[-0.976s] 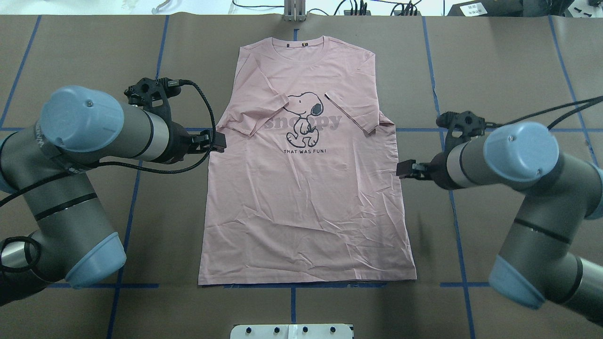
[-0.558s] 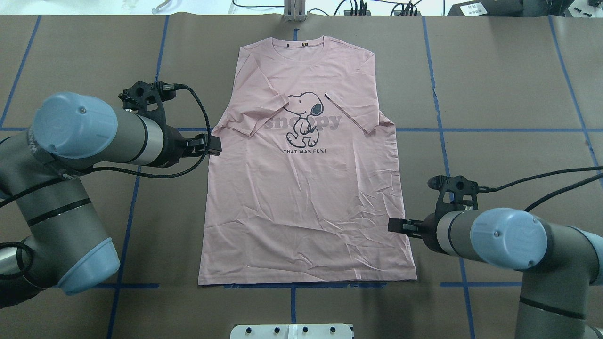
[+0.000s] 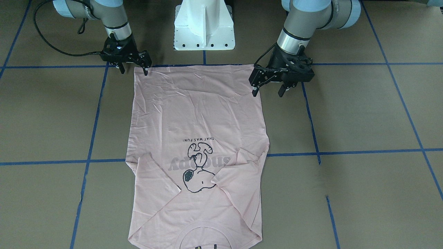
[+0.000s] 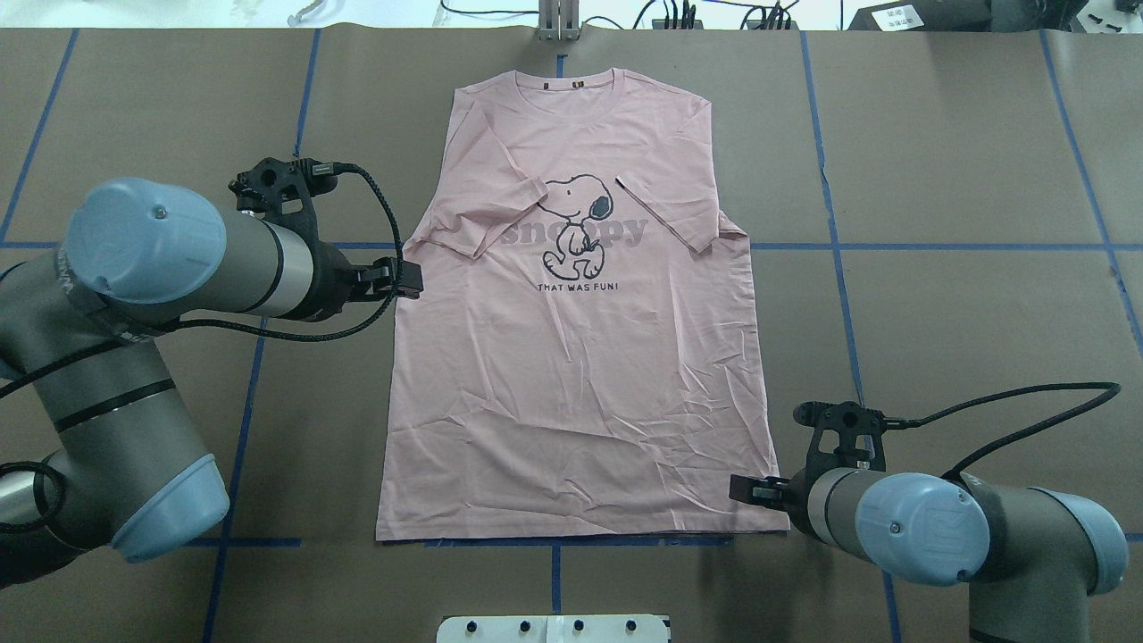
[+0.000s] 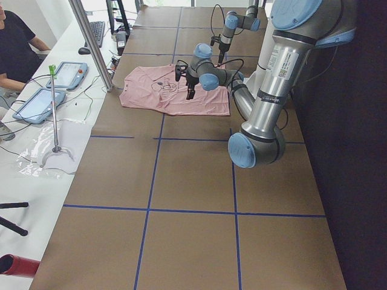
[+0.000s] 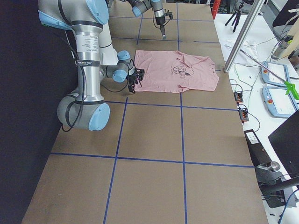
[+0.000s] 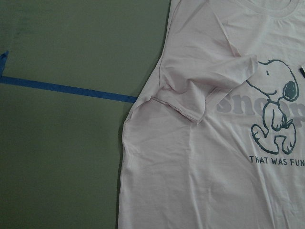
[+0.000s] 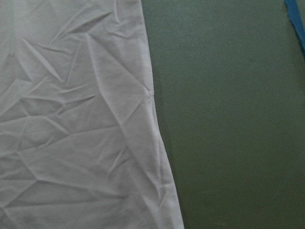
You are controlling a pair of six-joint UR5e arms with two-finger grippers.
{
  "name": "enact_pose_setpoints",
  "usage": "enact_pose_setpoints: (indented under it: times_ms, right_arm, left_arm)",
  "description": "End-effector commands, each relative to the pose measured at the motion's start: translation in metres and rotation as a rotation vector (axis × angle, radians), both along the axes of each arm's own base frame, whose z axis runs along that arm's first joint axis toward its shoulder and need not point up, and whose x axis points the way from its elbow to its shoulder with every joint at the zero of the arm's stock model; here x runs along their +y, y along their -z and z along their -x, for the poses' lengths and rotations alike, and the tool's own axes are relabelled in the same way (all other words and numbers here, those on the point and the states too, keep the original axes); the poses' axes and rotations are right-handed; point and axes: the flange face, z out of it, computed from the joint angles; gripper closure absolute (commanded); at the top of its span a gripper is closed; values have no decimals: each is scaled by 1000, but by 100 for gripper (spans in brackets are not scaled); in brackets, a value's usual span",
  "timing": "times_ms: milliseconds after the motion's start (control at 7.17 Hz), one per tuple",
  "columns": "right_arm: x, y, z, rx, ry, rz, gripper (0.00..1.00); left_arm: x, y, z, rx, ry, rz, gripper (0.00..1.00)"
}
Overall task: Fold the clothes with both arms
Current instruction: 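Release the sleeve with the left gripper while the right gripper moves to the hem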
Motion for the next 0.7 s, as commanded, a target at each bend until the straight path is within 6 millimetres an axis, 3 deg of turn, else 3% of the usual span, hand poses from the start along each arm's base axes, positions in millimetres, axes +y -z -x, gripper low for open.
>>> enact_pose_setpoints:
  times_ms: [0, 418, 558]
  right_arm:
    - [5, -2, 4, 5, 11, 3, 2]
    - [11, -6, 9, 14, 27, 6, 3]
    - [11, -5, 9, 11, 29, 8, 15]
  left_arm:
    - [0, 0, -1, 0, -2, -3, 0]
    - [0, 2, -1, 3, -5, -7, 0]
    - [-1, 1, -2, 1, -5, -6, 0]
